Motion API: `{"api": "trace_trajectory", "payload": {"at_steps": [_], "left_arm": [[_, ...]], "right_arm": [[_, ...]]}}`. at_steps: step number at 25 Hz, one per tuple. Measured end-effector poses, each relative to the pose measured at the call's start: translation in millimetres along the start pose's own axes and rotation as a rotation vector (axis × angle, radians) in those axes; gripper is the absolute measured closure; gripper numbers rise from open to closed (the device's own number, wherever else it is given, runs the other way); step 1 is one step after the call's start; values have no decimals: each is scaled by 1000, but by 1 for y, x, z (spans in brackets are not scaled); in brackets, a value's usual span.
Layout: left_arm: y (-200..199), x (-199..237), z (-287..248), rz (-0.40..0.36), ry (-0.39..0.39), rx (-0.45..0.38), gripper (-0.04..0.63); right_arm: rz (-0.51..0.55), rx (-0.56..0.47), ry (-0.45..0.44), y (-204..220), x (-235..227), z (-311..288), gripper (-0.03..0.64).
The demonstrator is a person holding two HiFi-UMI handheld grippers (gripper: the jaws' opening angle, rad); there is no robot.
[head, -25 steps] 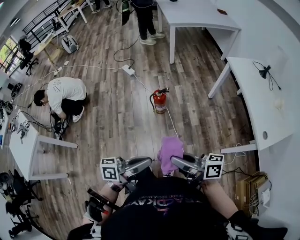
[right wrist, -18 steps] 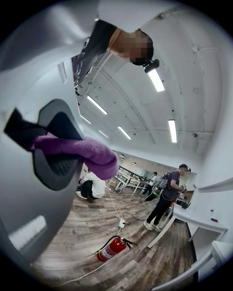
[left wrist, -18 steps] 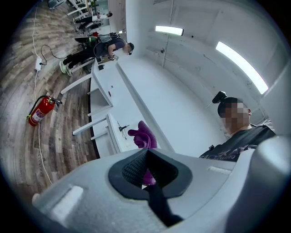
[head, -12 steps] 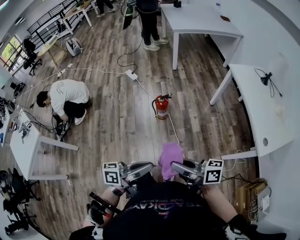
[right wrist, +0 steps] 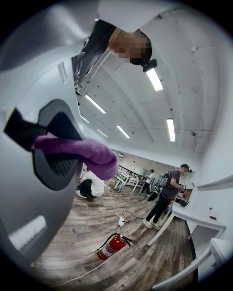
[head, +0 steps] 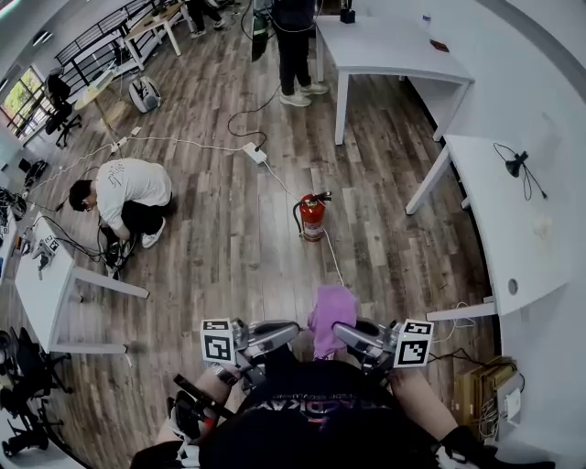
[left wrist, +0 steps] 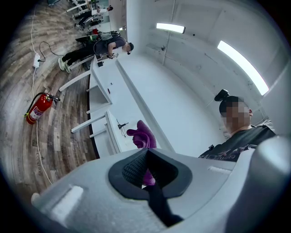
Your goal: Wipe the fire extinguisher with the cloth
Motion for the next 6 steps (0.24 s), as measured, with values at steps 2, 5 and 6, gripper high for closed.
{"api": "trace_trajectory", "payload": {"at_steps": [2,5,6], "left_arm": [[-1,1,-2,0,2,3,598],[-2,3,-5,-3,0,3,598],[-2,4,-6,-3,0,2,598]], "right_arm": [[-2,-4,3,-1,-1,2,555],[-1,-7,4,-3,-3,4,555],[0,-8,4,-4,-4,5,555]]}}
Point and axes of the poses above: the fingertips, and each gripper's own axes: z backward along the fingers, x to its left, y out of its underside, the point moved 5 cm from there along z, backward along the fingers, and after that the axes turned 14 degrees about y, right-handed, at the moved point
